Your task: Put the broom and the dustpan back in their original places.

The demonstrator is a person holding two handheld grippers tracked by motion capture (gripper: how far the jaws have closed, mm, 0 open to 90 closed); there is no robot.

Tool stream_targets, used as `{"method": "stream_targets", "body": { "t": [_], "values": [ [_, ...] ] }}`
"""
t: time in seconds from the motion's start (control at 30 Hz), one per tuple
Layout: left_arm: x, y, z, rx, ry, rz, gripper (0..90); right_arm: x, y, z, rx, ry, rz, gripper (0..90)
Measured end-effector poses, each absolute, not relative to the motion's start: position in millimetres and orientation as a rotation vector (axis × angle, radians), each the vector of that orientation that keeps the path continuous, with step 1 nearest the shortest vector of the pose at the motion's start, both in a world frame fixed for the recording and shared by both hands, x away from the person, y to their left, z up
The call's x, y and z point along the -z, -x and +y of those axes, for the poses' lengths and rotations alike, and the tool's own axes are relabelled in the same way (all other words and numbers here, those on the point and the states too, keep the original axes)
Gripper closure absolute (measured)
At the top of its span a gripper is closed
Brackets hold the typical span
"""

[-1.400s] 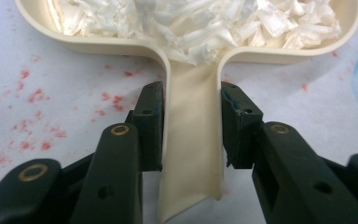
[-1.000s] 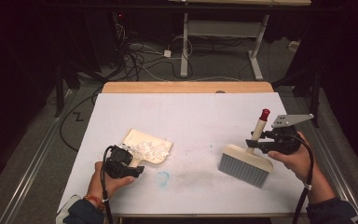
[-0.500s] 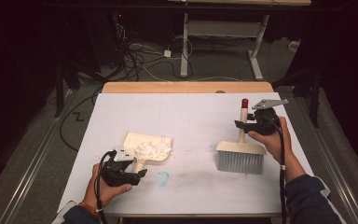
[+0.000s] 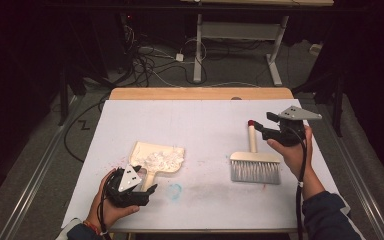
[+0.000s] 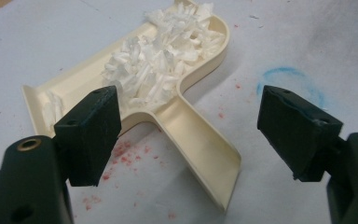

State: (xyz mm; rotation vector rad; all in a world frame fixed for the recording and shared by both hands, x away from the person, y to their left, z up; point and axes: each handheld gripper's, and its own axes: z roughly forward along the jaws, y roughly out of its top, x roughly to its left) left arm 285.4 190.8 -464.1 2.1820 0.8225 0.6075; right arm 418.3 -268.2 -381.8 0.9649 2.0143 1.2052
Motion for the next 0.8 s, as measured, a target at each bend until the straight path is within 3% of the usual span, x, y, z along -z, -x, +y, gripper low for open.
{"method": "stream_targets", "body": {
  "t": [0.1,0.5,0.8],
  "values": [
    [463.3,-284.1,192.5,-0.663,-2.147,0.823,21.0,379.1,-404.0,-268.5,-1.224,-0.925,2.014,40.7],
    [464.9,-282.6,191.4,-0.653,-2.12,0.827,19.8,375.7,-332.5,-287.5,-1.292,-0.757,1.972,31.9],
    [467.2,-279.8,185.8,-0.666,-2.152,0.799,18.0,418.1,-291.9,-302.0,-1.181,-0.756,1.961,27.5]
  ]
}}
